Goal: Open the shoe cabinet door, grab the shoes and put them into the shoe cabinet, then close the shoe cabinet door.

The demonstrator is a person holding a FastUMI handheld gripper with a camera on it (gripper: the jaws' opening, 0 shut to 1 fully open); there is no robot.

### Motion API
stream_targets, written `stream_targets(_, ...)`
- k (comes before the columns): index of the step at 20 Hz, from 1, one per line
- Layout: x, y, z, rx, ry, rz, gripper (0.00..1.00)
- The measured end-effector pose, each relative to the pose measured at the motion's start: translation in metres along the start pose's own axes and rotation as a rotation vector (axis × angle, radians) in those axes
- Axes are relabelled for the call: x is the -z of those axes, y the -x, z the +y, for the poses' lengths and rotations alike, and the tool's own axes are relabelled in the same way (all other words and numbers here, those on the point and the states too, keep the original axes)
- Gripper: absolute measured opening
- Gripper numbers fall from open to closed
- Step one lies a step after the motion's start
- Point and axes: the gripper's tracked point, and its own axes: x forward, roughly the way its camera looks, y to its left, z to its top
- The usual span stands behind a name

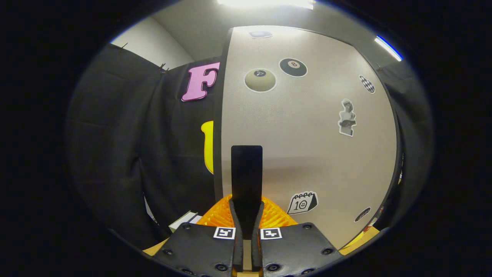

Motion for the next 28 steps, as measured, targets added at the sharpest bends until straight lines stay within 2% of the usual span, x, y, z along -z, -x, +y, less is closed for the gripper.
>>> stream_targets(5,0.002,0.012,-0.007,-0.113,-0.014,0.004,0.09)
stream_targets(11,0.003,0.026,-0.018,-0.196,-0.031,0.031,0.09)
stream_targets(28,0.002,0.063,-0.053,-0.344,-0.145,0.077,0.09)
